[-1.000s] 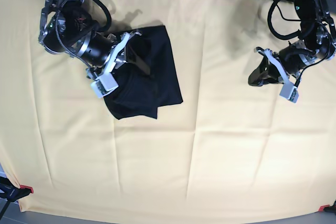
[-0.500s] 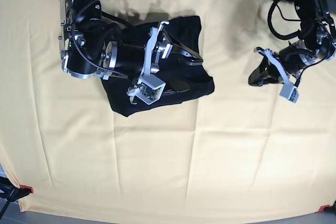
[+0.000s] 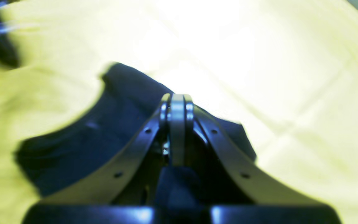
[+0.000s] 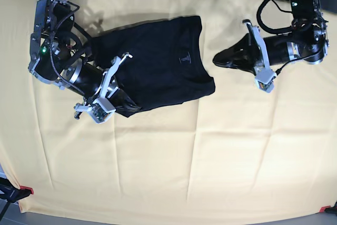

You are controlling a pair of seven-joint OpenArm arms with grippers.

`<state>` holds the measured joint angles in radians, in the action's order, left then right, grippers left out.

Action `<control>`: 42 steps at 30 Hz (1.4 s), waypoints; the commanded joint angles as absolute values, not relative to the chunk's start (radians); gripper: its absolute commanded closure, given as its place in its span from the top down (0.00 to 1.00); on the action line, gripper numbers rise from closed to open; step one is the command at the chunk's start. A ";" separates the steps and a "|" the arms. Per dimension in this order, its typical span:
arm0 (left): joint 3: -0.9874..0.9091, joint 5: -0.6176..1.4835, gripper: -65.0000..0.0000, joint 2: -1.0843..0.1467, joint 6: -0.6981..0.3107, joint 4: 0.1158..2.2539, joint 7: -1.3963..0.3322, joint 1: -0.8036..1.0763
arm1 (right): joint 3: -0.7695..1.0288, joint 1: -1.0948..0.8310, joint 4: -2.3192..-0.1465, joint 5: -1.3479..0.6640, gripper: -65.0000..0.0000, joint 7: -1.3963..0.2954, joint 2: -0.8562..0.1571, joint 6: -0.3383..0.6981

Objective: Fold the T-shirt properly
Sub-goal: 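Grasp the folded bundle with both grippers and square it up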

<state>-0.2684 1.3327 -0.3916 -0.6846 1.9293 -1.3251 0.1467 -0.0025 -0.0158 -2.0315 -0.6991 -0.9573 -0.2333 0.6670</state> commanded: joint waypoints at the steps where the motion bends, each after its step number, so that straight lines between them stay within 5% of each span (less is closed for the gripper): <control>1: -0.237 1.360 0.00 -0.405 -0.698 1.969 -1.315 0.135 | 0.000 0.013 -2.020 -0.709 0.00 -0.917 -0.239 0.682; 12: 0.279 0.834 0.00 -0.393 -0.698 2.056 -1.085 0.118 | -0.132 0.252 -1.592 -0.682 0.00 -0.920 -0.253 0.698; 17: 0.411 0.567 0.00 -0.392 -0.603 2.032 -0.931 0.115 | -0.265 0.333 -1.514 -0.593 0.00 -0.919 -0.268 0.698; 28: 0.438 0.372 0.00 -0.382 -0.497 1.866 -0.815 0.005 | -0.327 0.290 -1.514 -0.602 0.00 -0.955 -0.393 0.698; 42: 0.438 0.288 0.00 -0.382 -0.497 1.496 -0.538 -0.247 | -0.324 0.169 -1.568 -0.918 0.00 -1.131 -0.503 0.661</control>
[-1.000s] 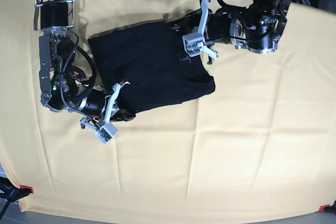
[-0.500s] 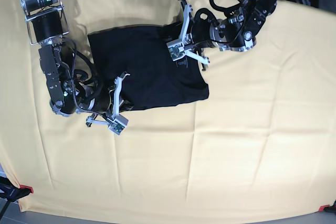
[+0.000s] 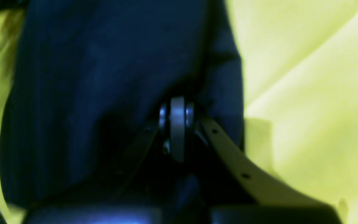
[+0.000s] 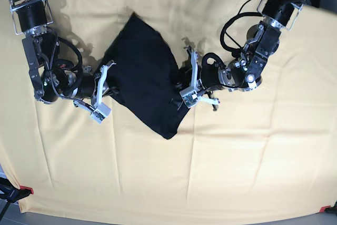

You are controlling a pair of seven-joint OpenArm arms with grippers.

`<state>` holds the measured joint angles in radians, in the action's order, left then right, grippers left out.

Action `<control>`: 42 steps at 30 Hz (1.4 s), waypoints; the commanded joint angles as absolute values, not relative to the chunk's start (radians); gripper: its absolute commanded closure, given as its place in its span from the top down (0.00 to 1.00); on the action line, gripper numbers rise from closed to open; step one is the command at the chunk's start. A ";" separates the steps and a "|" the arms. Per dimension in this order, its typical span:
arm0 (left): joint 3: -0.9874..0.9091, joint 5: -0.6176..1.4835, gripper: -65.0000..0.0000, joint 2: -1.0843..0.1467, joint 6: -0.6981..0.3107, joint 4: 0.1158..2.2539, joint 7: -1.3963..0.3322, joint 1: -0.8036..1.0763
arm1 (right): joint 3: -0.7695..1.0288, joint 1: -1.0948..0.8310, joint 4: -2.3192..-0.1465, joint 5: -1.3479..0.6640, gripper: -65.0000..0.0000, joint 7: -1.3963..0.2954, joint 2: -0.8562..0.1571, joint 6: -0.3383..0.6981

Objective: Fold the T-shirt properly
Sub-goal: 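Grasp the folded bundle with both grippers and square it up, then release the folded shirt and withdraw both grippers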

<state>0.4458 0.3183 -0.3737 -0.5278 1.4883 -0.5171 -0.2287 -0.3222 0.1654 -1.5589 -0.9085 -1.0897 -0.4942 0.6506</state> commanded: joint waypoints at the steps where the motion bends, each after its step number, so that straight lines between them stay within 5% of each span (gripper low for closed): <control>1: 0.438 0.275 0.00 -0.382 -0.497 1.468 -0.499 -0.260 | -0.319 0.149 -1.593 -0.917 0.00 -1.134 -0.505 0.661; 9: 0.439 0.170 0.00 -0.361 -0.513 1.286 -0.142 -0.355 | -0.234 -0.031 -1.860 -0.902 0.00 -1.138 -0.488 0.587; 18: 0.438 0.157 0.00 -0.295 -0.578 1.245 -0.146 -0.501 | -0.139 -0.220 -1.983 -0.730 0.00 -1.066 -0.360 0.523; 31: 0.435 0.615 0.00 -0.492 -0.577 1.391 -0.711 -0.610 | 0.064 -0.303 -2.148 -0.722 0.00 -1.137 -0.366 0.466; 42: 0.412 1.231 0.00 -0.624 -0.670 1.438 -1.177 -0.548 | 0.362 -0.374 -2.294 -1.049 0.00 -1.135 -0.359 0.566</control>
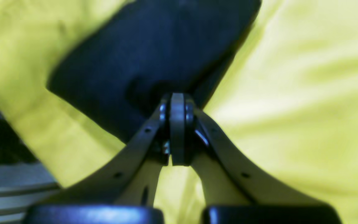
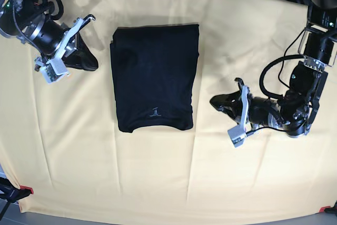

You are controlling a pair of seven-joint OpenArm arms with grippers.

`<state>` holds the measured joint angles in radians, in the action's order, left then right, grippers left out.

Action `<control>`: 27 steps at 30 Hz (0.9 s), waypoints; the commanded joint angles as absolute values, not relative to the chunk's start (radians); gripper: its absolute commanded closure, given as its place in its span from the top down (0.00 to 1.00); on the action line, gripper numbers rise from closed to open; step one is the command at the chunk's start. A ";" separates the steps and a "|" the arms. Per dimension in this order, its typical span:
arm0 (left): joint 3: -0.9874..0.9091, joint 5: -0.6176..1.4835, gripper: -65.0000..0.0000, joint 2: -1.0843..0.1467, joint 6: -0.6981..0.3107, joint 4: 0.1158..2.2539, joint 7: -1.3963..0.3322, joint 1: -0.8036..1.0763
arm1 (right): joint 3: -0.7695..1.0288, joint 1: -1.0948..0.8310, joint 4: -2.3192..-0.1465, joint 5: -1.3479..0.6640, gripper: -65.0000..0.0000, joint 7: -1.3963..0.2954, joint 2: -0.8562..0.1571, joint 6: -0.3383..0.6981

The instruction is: Fold the T-shirt properly

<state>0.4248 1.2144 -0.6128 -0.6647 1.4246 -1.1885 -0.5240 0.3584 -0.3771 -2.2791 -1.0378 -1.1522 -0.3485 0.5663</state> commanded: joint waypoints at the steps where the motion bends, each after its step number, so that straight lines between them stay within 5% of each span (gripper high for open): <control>1: 0.392 1.271 0.00 -0.624 -0.679 1.447 -1.205 -0.523 | 0.387 -0.374 -2.294 -1.095 0.00 -1.158 -0.354 0.589; 10: -0.009 1.484 0.00 -0.634 -0.698 1.682 -1.327 -0.187 | 0.591 -0.502 -2.296 -1.484 0.00 -1.354 -0.286 0.698; 27: -0.517 1.484 0.00 -0.633 -0.661 2.336 -1.393 0.719 | 0.778 -1.018 -2.346 -1.484 0.00 -1.396 -0.276 0.698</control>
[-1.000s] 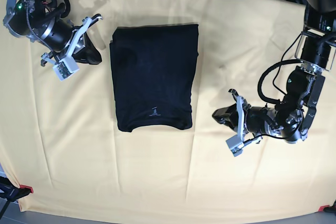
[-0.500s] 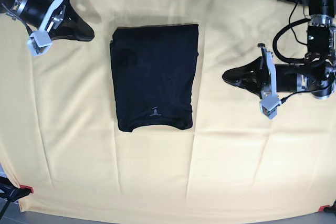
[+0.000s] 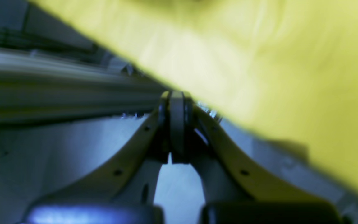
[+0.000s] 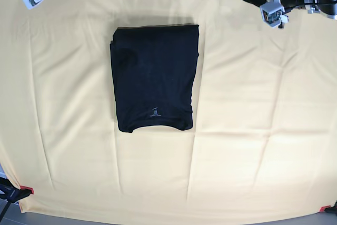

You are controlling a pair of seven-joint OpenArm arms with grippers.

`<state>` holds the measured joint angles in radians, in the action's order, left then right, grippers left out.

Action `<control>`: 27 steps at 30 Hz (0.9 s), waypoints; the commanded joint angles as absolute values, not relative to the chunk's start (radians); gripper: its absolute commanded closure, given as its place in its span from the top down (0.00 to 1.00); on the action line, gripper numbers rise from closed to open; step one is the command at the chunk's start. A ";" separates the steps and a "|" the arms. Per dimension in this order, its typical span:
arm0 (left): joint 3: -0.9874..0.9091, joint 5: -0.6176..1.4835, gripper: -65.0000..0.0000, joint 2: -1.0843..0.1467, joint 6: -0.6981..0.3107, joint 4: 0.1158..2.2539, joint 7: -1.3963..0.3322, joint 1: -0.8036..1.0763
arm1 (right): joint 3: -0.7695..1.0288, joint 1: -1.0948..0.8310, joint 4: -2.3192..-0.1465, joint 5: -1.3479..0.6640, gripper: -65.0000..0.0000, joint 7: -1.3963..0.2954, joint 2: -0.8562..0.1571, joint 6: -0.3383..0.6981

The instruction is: Fold the T-shirt properly

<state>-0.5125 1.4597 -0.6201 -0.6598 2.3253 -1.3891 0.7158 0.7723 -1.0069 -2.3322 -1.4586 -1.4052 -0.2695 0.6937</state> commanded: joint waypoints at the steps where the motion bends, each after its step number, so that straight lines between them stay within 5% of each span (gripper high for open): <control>1: -0.527 1.484 0.00 -0.630 -0.661 2.337 -1.393 0.774 | 0.778 -1.051 -2.344 -1.484 0.00 -1.396 -0.270 0.698; 9: -0.478 1.285 0.00 -0.474 -0.698 2.250 -1.312 1.150 | 0.657 -1.194 -2.158 -1.471 0.00 -1.396 -0.231 0.698; 13: -0.397 1.156 0.00 -0.434 -0.698 2.086 -1.196 1.177 | 0.522 -1.164 -1.979 -1.285 0.00 -1.361 -0.234 0.698; 27: -0.047 0.647 0.00 -0.339 -0.698 1.134 -0.648 0.652 | 0.144 -0.730 -1.181 -0.630 0.00 -0.714 -0.297 0.698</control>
<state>-0.0441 0.6304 -0.3305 -0.6910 1.1164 -0.6411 0.6365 0.1390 -0.7132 -1.1664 -0.6167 -0.7067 -0.2859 0.6930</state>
